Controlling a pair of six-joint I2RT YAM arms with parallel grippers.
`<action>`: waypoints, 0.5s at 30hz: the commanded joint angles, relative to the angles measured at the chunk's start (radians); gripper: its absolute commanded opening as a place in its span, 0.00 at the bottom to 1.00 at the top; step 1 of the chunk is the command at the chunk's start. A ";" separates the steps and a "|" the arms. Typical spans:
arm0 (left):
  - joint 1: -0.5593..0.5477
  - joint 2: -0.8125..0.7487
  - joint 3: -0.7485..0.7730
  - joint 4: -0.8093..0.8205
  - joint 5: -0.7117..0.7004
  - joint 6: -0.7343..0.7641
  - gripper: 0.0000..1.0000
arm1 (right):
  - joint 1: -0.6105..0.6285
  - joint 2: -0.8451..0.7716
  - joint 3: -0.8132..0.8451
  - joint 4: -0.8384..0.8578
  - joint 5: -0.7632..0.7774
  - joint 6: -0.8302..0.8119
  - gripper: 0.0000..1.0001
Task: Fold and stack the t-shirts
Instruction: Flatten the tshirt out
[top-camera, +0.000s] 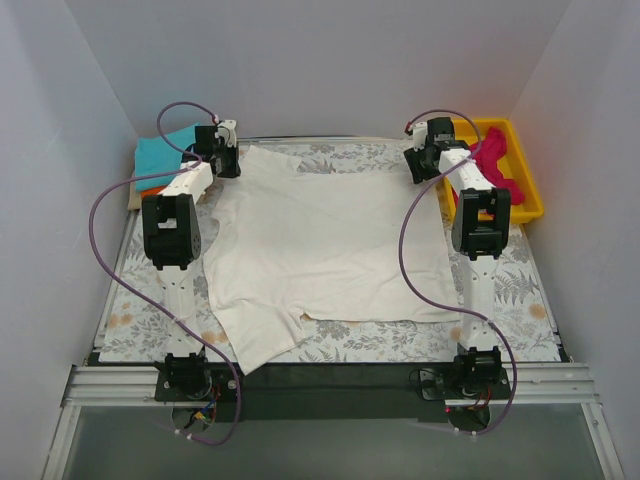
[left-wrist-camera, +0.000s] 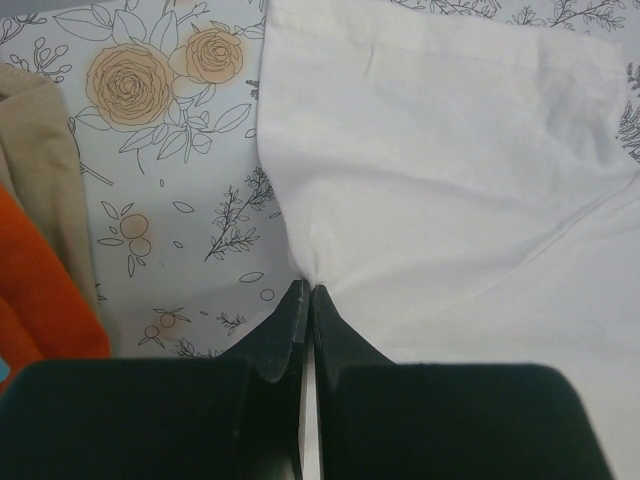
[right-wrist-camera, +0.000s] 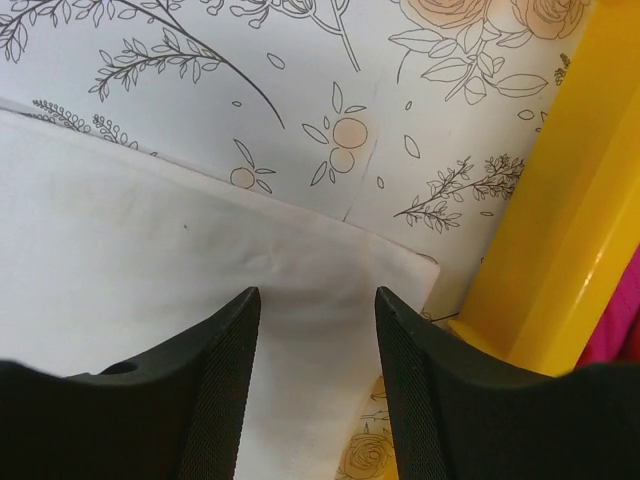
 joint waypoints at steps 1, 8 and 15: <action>0.006 -0.061 0.013 0.017 -0.003 -0.001 0.00 | -0.010 0.024 0.023 0.021 0.042 0.115 0.49; 0.006 -0.055 0.013 0.019 -0.005 0.001 0.00 | -0.014 0.058 -0.014 0.010 0.027 0.147 0.47; 0.006 -0.045 0.017 0.013 -0.006 0.006 0.00 | -0.014 0.077 -0.005 -0.028 -0.025 0.137 0.01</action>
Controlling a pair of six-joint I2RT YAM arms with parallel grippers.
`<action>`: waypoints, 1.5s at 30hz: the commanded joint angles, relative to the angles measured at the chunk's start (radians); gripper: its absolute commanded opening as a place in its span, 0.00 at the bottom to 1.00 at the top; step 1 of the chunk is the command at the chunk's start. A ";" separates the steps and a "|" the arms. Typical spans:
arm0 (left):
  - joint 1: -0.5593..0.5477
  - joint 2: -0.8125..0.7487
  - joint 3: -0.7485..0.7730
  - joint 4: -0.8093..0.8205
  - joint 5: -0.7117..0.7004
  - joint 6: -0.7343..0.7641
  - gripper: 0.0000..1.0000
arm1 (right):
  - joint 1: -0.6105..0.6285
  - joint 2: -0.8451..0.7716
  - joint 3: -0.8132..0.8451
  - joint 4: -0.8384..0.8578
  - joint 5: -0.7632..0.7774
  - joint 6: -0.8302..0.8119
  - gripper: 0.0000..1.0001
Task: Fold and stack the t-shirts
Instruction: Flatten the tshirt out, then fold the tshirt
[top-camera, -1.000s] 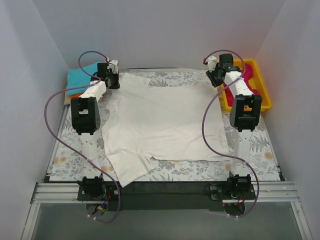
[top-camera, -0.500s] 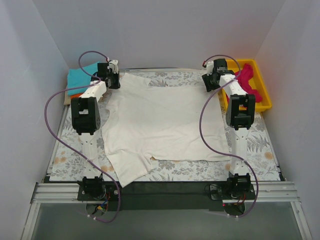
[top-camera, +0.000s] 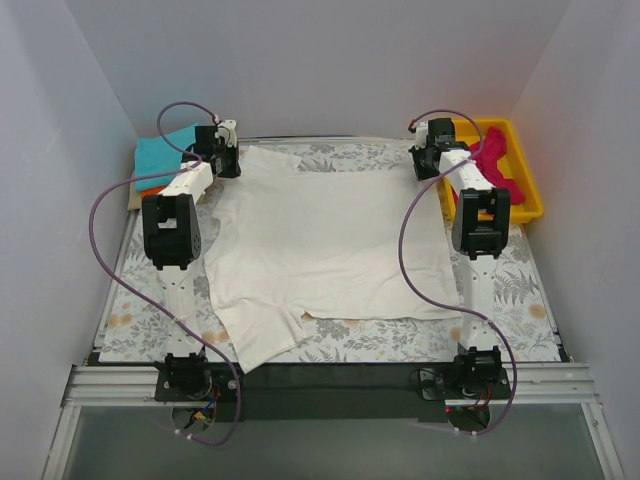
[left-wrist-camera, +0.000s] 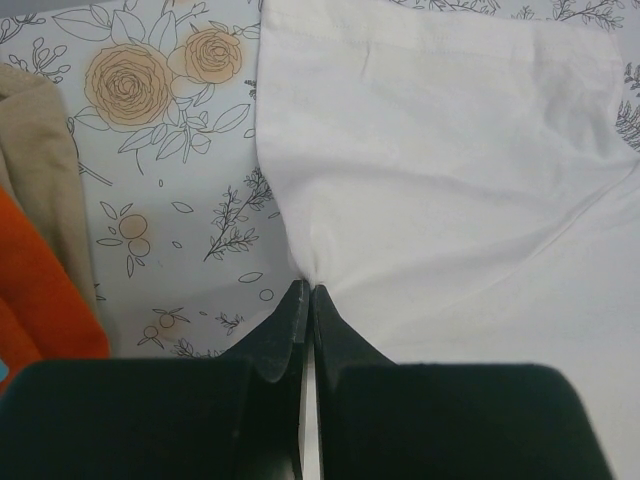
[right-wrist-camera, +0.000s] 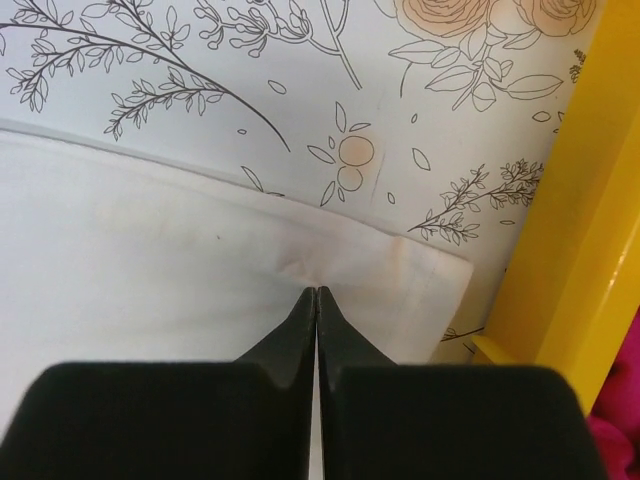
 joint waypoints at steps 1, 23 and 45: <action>0.006 -0.042 0.021 0.013 -0.008 0.004 0.00 | -0.012 0.040 -0.011 -0.064 -0.008 -0.017 0.01; 0.050 -0.191 -0.094 0.125 0.090 -0.019 0.00 | -0.040 -0.273 -0.147 0.037 -0.179 -0.127 0.01; 0.075 -0.396 -0.465 0.284 0.208 0.075 0.00 | -0.042 -0.379 -0.322 0.031 -0.207 -0.296 0.01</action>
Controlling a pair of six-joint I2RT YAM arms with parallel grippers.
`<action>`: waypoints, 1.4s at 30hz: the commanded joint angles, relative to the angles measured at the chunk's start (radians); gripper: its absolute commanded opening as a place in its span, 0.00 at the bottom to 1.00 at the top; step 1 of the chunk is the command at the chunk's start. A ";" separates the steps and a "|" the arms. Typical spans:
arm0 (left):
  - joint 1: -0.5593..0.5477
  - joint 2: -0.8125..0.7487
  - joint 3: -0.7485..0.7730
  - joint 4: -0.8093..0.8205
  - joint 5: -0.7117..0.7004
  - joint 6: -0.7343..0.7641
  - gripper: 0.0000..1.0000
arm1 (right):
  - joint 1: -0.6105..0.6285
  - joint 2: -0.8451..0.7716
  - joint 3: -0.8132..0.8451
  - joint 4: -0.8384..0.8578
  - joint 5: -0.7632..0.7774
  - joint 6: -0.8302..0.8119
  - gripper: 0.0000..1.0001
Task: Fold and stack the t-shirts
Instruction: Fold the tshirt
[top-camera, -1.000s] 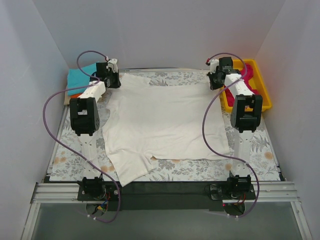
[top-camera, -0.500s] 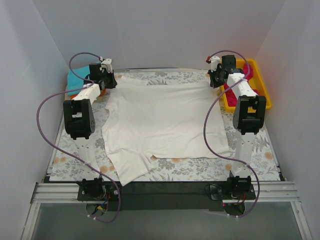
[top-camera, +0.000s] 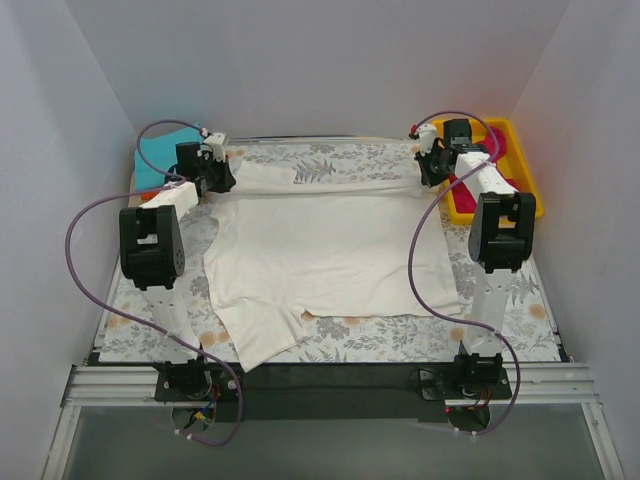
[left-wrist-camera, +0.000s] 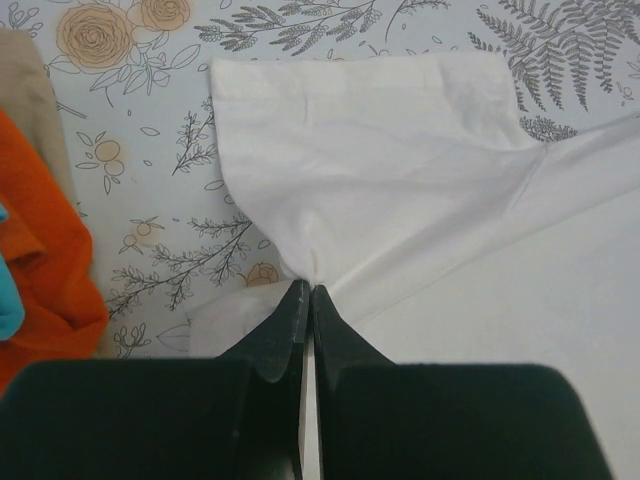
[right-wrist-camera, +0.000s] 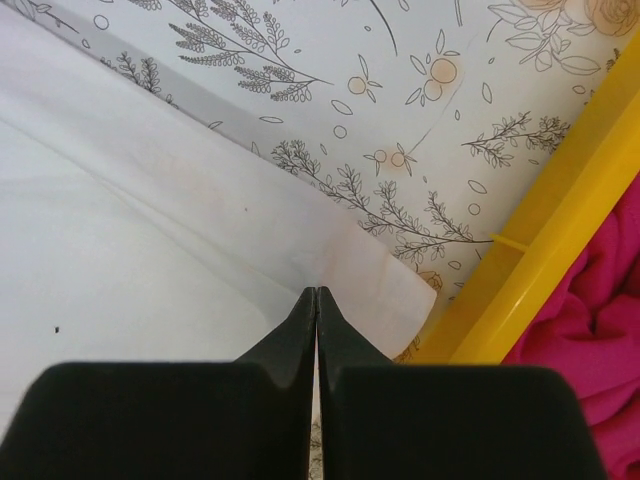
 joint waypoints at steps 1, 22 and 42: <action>0.017 -0.155 -0.053 0.048 0.027 0.042 0.00 | -0.009 -0.105 -0.022 0.021 -0.012 -0.048 0.01; 0.071 -0.218 -0.145 -0.199 0.162 0.195 0.39 | -0.029 -0.219 -0.184 -0.089 -0.052 -0.250 0.61; -0.070 0.225 0.391 -0.240 -0.059 0.068 0.50 | -0.012 0.045 0.096 -0.201 0.020 -0.222 0.51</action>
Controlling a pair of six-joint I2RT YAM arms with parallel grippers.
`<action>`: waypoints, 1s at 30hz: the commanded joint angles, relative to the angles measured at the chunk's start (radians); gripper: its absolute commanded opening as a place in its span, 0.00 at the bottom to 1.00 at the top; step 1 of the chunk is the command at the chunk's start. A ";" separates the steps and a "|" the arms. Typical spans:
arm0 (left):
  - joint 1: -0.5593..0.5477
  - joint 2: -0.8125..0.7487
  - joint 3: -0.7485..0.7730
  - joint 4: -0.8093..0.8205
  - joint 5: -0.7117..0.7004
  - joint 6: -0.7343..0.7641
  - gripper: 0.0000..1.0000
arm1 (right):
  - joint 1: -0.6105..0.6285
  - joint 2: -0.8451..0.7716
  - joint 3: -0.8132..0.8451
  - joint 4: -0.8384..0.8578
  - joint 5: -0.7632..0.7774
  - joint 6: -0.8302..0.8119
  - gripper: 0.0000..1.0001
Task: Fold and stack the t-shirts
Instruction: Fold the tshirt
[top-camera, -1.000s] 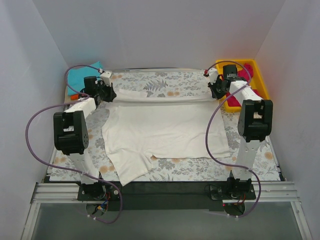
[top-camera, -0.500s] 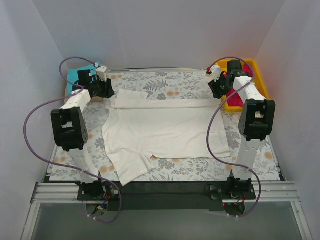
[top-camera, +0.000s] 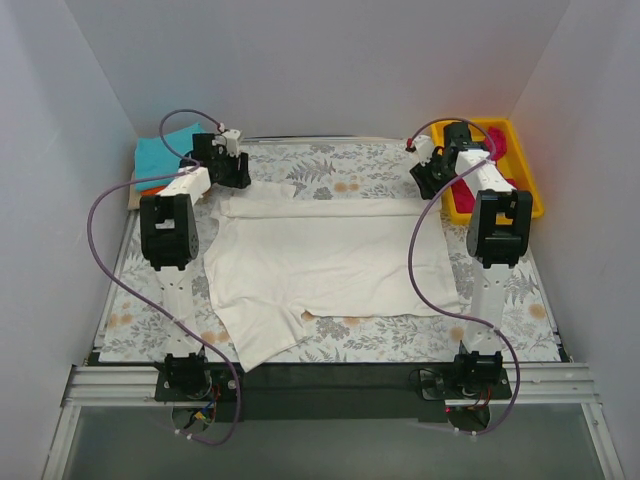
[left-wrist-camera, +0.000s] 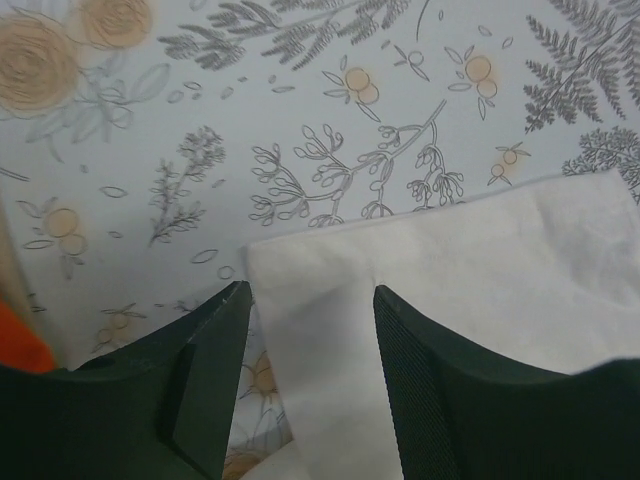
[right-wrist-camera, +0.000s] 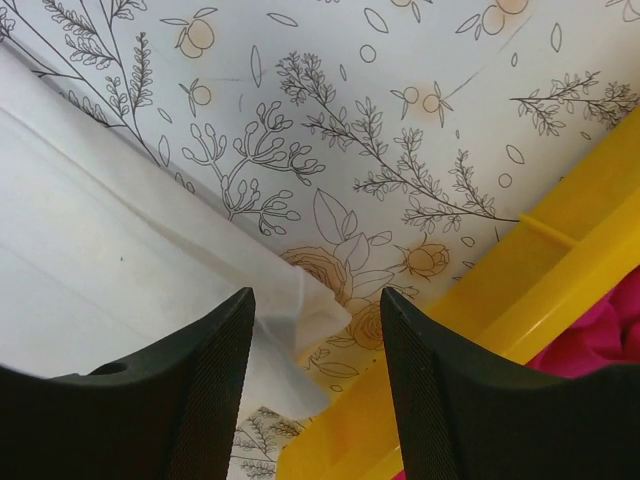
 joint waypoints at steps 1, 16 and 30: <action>-0.039 0.003 0.047 -0.020 -0.048 -0.010 0.50 | 0.007 -0.015 0.004 -0.015 0.017 0.001 0.51; -0.058 0.037 0.054 -0.069 -0.049 -0.028 0.49 | 0.004 -0.107 -0.032 -0.082 -0.034 0.015 0.47; -0.070 0.034 0.038 -0.075 -0.032 -0.044 0.33 | -0.010 -0.117 -0.062 -0.123 -0.031 -0.028 0.42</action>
